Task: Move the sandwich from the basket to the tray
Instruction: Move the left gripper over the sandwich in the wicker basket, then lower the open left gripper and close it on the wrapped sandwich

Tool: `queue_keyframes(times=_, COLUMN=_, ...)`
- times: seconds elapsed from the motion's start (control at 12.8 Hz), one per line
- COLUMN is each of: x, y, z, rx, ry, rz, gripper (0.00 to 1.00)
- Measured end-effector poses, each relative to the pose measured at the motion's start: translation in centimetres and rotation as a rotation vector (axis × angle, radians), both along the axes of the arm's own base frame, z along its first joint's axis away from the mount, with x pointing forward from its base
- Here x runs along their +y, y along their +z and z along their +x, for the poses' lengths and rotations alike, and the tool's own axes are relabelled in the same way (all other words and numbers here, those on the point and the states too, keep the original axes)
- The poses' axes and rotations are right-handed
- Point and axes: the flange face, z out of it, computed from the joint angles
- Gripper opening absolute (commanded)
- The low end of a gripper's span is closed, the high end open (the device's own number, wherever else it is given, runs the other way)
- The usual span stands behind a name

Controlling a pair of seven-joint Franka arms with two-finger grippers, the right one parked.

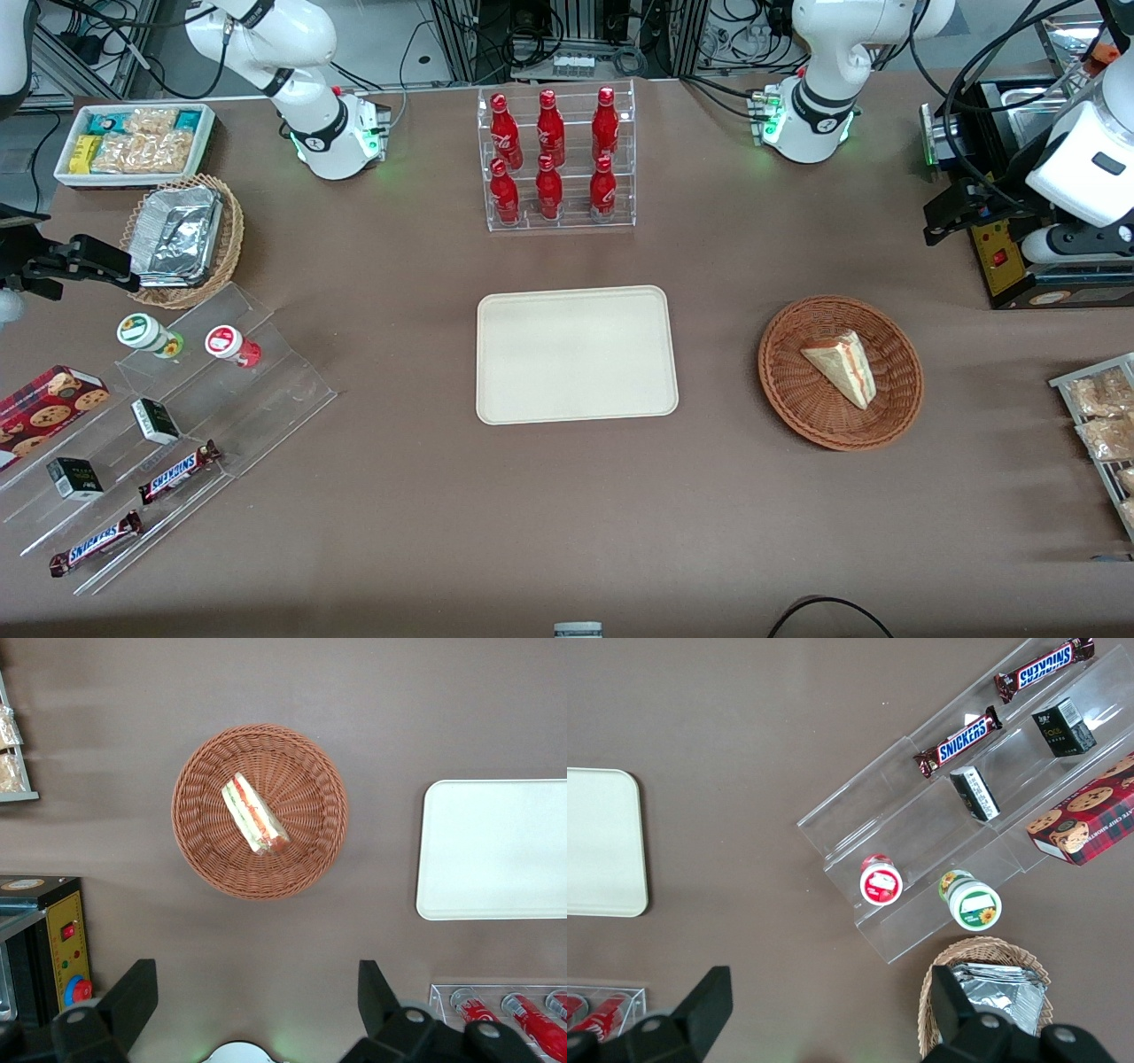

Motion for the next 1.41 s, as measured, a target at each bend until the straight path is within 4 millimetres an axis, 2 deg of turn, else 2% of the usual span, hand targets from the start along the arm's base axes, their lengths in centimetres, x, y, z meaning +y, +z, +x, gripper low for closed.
queue_keyframes(times=0.31, x=0.9, y=-0.2, z=-0.4, rx=0.038, ry=0.003, rz=0.004, gripper=1.0)
queue_keyframes(times=0.55, x=1.3, y=-2.2, z=0.3, rx=0.055, ry=0.007, rz=0.025, gripper=1.0)
queue_keyframes(times=0.7, x=1.4, y=-5.3, z=1.4, rx=0.056, ry=0.008, rz=0.029, gripper=1.0)
queue_keyframes(times=0.94, x=1.2, y=-11.6, z=2.8, rx=0.054, ry=0.006, rz=0.028, gripper=1.0)
queue_keyframes(times=1.41, x=1.2, y=-21.6, z=2.3, rx=0.017, ry=0.163, rz=0.035, gripper=1.0)
